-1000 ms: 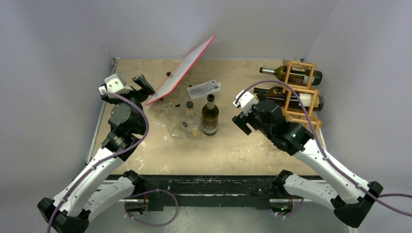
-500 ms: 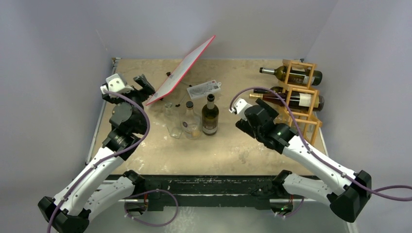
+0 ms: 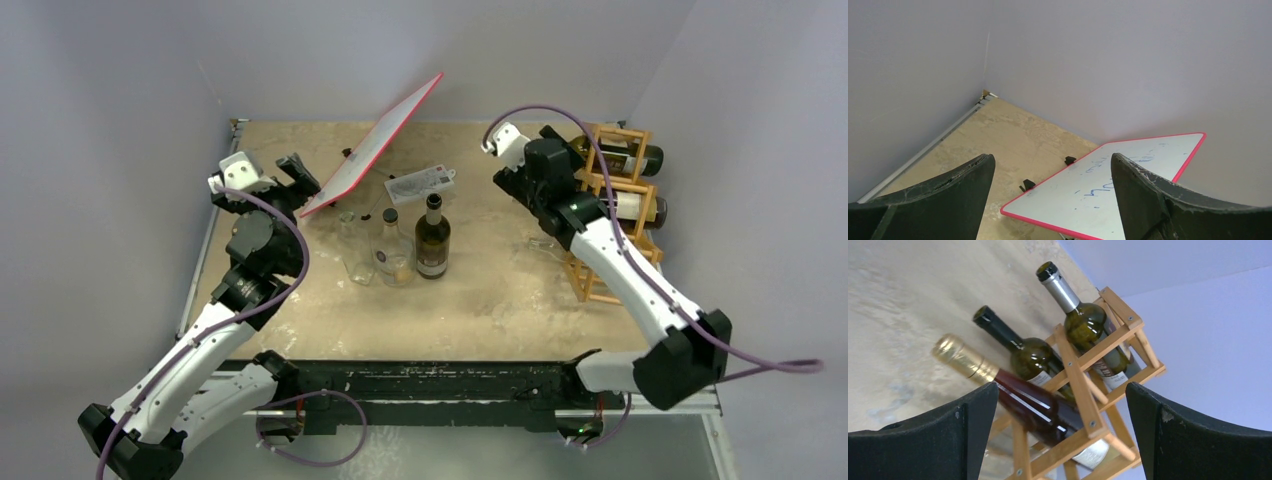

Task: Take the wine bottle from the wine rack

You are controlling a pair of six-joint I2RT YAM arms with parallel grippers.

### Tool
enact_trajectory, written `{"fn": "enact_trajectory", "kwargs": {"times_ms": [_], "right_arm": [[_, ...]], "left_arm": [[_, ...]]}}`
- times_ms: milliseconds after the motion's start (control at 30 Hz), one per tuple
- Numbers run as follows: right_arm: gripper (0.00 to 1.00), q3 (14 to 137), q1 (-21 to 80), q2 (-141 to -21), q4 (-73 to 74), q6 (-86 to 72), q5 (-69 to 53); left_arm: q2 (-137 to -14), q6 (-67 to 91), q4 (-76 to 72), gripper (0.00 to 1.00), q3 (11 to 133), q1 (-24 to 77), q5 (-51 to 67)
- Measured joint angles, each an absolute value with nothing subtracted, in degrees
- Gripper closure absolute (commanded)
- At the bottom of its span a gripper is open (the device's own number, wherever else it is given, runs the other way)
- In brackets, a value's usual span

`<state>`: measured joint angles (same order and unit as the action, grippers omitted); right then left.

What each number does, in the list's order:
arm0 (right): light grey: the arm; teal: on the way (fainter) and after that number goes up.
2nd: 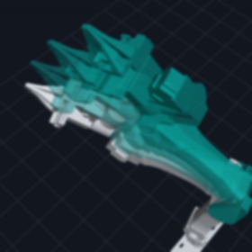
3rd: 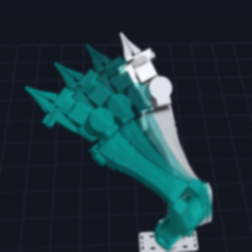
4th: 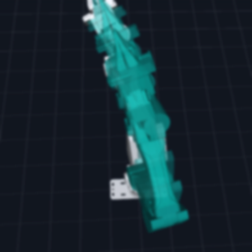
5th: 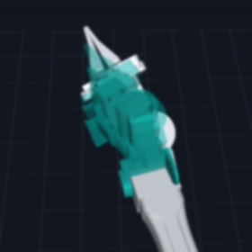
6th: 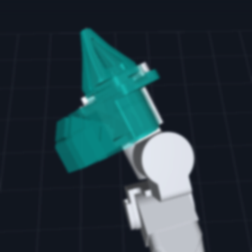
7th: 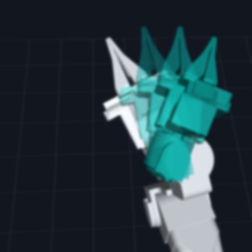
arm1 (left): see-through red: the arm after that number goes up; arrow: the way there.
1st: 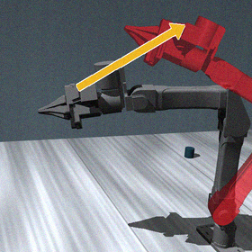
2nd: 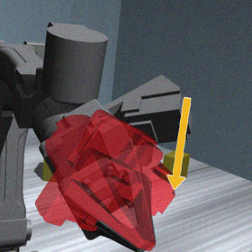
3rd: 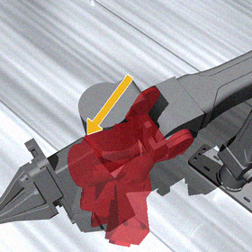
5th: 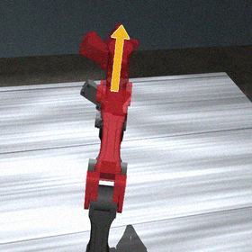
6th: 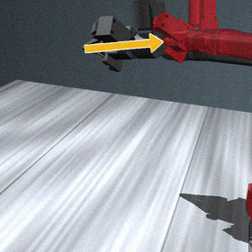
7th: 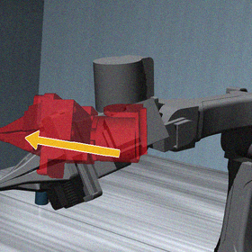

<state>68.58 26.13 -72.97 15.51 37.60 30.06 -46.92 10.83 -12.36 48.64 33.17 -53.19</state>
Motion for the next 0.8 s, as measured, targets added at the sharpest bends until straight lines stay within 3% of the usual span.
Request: {"fn": "enact_trajectory", "kwargs": {"times_ms": [233, 433, 800], "right_arm": [[0.01, 71.88, 19.14, -83.99, 11.25, 47.62, 28.80], [0.10, 79.70, 13.91, -92.95, 8.82, 54.26, 25.76], [0.09, 85.30, 10.70, -105.14, 8.05, 64.40, 21.47]], "left_arm": [[-46.94, 10.66, -12.36, 0.15, 48.64, 33.45, -53.19], [-46.92, 10.31, -12.36, 0.15, 48.66, 33.45, -53.17], [-46.96, 10.94, -11.27, 0.15, 49.43, 33.45, -53.12]]}}
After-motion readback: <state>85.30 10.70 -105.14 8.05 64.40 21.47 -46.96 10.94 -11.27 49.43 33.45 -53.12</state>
